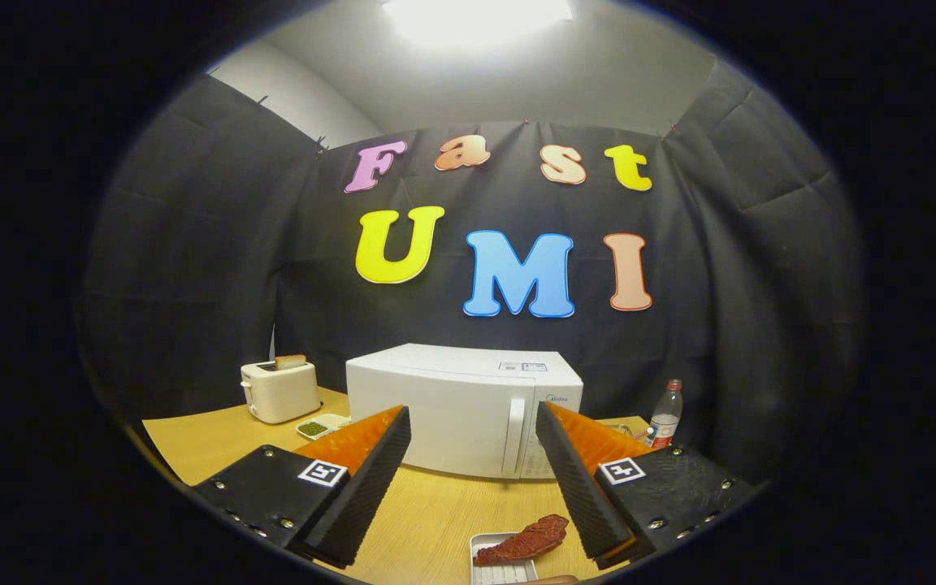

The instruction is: Open the microwave, put the food inside, and close the microwave door.

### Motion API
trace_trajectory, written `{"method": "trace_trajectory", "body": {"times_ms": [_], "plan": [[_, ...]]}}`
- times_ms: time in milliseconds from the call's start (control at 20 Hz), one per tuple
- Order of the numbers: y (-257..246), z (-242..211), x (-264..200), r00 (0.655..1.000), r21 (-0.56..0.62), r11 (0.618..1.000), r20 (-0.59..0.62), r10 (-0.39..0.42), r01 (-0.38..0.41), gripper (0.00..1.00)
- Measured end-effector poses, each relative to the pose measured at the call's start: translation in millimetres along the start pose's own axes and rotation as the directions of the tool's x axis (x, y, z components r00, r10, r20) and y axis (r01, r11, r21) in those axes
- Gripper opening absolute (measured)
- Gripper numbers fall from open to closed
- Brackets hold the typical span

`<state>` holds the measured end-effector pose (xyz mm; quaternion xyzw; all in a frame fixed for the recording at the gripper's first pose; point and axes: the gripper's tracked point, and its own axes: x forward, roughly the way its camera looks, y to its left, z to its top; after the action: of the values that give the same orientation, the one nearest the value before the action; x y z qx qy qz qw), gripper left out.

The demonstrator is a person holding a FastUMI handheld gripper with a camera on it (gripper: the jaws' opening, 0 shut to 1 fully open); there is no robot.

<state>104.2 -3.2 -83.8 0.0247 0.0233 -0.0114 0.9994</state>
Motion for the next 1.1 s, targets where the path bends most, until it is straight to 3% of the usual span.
{"method": "trace_trajectory", "body": {"times_ms": [400,1100], "plan": [[-7,-59,67,0.996,0.005,1.0,-0.086,-0.016,0.016,0.97],[-48,-121,190,0.972,0.006,0.984,-0.154,-0.178,0.181,0.94]]}}
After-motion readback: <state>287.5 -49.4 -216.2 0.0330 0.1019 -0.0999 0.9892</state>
